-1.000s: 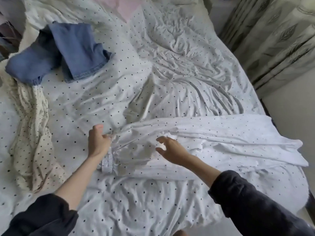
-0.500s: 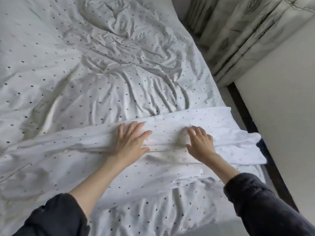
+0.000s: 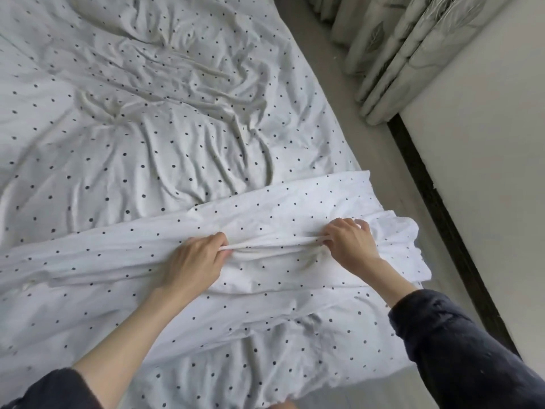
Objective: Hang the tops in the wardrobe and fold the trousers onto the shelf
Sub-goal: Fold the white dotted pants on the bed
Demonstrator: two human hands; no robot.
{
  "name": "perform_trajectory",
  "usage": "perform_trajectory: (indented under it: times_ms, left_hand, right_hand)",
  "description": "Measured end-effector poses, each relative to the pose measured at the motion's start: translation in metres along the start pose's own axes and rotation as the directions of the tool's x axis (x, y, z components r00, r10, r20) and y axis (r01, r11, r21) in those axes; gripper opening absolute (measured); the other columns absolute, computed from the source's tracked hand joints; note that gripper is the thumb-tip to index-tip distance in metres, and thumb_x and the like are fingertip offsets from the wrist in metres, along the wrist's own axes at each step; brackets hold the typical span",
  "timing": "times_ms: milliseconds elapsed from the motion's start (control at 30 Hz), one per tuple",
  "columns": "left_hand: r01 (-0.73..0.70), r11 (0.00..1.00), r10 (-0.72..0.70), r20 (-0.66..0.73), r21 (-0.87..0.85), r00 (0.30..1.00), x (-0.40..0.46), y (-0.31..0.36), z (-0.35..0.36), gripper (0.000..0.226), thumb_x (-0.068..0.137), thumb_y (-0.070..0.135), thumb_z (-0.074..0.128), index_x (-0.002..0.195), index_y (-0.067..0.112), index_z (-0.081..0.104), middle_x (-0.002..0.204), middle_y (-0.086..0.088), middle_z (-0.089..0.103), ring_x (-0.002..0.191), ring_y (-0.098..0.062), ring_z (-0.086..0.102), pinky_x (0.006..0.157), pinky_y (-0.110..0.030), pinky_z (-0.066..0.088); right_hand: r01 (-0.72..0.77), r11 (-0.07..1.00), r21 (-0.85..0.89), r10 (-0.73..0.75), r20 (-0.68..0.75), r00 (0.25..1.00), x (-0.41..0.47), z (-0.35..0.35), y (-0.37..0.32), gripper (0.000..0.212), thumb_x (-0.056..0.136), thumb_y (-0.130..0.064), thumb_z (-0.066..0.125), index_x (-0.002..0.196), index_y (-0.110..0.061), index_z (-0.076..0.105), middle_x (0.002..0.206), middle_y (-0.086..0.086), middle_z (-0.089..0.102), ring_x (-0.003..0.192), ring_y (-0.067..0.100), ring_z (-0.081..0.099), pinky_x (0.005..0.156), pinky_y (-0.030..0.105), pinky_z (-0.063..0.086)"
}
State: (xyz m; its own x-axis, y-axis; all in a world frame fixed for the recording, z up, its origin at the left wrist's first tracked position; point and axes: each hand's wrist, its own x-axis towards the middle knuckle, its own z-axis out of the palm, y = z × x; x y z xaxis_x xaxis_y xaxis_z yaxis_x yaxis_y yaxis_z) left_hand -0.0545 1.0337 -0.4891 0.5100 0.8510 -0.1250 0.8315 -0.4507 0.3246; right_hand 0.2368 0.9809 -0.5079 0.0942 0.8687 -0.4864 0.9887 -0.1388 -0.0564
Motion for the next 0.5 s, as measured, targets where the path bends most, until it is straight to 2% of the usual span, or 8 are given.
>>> perform_trajectory:
  times_ms: [67,133,233,300,400,433,500]
  left_hand:
    - [0.083,0.997,-0.08,0.249,-0.001,0.965,-0.009,0.007,-0.007,0.015,0.096,0.029,0.047,0.095,0.017,0.055,0.079,-0.004,0.066,0.078,-0.033,0.06,0.062,-0.034,0.038]
    - [0.061,0.998,-0.05,0.422,-0.012,0.905,-0.012,0.01,-0.016,0.017,0.097,0.034,0.044,0.105,0.023,0.055,0.093,-0.001,0.066,0.093,-0.028,0.059,0.07,-0.032,0.038]
    - [0.039,0.998,-0.008,0.535,-0.048,0.845,-0.011,0.014,-0.034,0.021,0.097,0.039,0.044,0.104,0.029,0.061,0.087,0.006,0.06,0.095,-0.021,0.057,0.073,-0.029,0.039]
    - [0.076,0.995,-0.034,0.469,-0.071,0.883,-0.002,0.014,-0.045,0.023,0.097,0.039,0.046,0.101,0.028,0.066,0.084,0.006,0.061,0.095,-0.021,0.059,0.075,-0.03,0.042]
    - [0.135,0.983,-0.111,0.183,-0.127,0.977,0.027,0.008,-0.055,0.023,0.096,0.034,0.05,0.103,0.024,0.07,0.102,0.005,0.065,0.1,-0.023,0.059,0.081,-0.035,0.045]
    - [0.152,0.98,-0.135,0.128,-0.132,0.983,0.039,0.005,-0.056,0.024,0.096,0.032,0.051,0.104,0.023,0.071,0.103,0.003,0.063,0.1,-0.023,0.059,0.08,-0.036,0.045]
    - [0.216,0.97,-0.203,0.111,-0.116,0.973,0.059,-0.003,-0.053,0.025,0.097,0.031,0.049,0.105,0.021,0.07,0.103,0.0,0.063,0.099,-0.026,0.058,0.077,-0.036,0.044]
  right_hand:
    - [0.019,1.0,0.024,-0.02,0.027,0.999,-0.008,-0.005,0.0,0.026,0.096,-0.029,0.049,0.116,-0.017,0.061,0.127,-0.002,0.055,0.12,0.022,0.048,0.103,0.036,0.027]
    - [0.042,0.999,0.032,-0.045,0.08,0.996,-0.019,-0.014,0.001,0.027,0.095,-0.032,0.049,0.112,-0.017,0.064,0.121,-0.001,0.06,0.112,0.024,0.054,0.093,0.033,0.033]
    - [0.076,0.997,0.027,-0.079,0.121,0.99,-0.038,-0.031,0.006,0.027,0.097,-0.032,0.047,0.113,-0.022,0.066,0.111,0.003,0.068,0.105,0.026,0.059,0.09,0.031,0.035]
    - [0.069,0.997,0.019,-0.07,0.078,0.994,-0.038,-0.043,0.012,0.028,0.097,-0.028,0.046,0.114,-0.026,0.067,0.107,0.002,0.07,0.102,0.027,0.06,0.09,0.031,0.036]
    - [0.031,0.999,0.029,-0.028,-0.102,0.994,-0.01,-0.066,0.021,0.027,0.097,-0.024,0.044,0.108,-0.026,0.069,0.104,0.002,0.071,0.097,0.028,0.062,0.09,0.032,0.032]
    - [0.018,0.999,0.039,-0.013,-0.133,0.991,0.005,-0.074,0.022,0.028,0.097,-0.023,0.043,0.108,-0.027,0.068,0.105,0.003,0.07,0.098,0.028,0.06,0.09,0.033,0.03]
    - [0.009,0.999,0.031,-0.004,-0.169,0.986,0.033,-0.089,0.02,0.031,0.098,-0.018,0.041,0.111,-0.028,0.067,0.107,0.005,0.068,0.104,0.029,0.054,0.087,0.035,0.029]
